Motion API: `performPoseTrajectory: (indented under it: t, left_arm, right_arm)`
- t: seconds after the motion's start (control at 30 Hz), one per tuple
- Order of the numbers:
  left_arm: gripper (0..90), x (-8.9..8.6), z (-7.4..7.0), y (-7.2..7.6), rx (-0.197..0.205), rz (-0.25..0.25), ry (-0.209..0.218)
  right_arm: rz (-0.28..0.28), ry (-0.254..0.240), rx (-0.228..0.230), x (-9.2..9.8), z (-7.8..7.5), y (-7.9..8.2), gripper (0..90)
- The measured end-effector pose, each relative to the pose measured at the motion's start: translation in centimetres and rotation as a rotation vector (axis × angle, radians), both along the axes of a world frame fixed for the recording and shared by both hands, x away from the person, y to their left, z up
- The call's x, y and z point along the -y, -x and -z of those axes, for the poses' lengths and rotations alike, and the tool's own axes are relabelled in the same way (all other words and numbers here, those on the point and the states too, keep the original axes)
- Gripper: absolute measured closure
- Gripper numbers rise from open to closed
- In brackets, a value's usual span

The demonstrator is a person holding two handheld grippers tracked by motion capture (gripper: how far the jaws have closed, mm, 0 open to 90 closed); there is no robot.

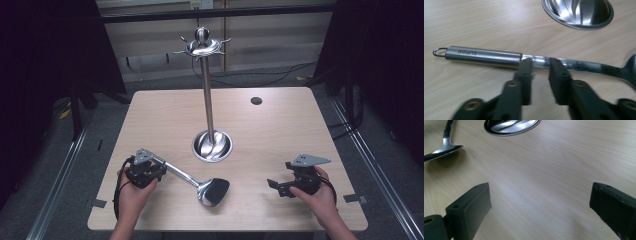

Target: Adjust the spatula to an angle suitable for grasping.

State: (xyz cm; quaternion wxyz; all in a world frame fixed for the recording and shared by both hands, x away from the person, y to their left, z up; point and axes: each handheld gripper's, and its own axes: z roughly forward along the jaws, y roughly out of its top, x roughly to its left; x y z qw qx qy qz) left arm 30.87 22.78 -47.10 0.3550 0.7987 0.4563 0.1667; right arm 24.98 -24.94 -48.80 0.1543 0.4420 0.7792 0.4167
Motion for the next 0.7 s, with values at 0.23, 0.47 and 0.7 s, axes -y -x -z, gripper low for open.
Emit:
performPoseTrajectory:
  t: [0.23, 0.47, 0.7]
  left_arm:
    - [90.0, -0.2, 0.5, -0.9, -0.061, -0.039, -0.039]
    - [90.0, -0.9, 1.0, -1.8, -0.09, -0.087, -0.02]
    - [89.9, -0.3, 1.7, -2.6, -0.128, -0.08, -0.016]
  right_arm:
    - [0.009, 0.005, 0.003, 0.4, -0.1, 0.6, 3.4]
    - [0.031, 0.017, 0.001, 1.1, -0.1, 1.2, 3.4]
    - [0.046, 0.017, 0.007, 1.8, -0.1, 1.9, 3.4]
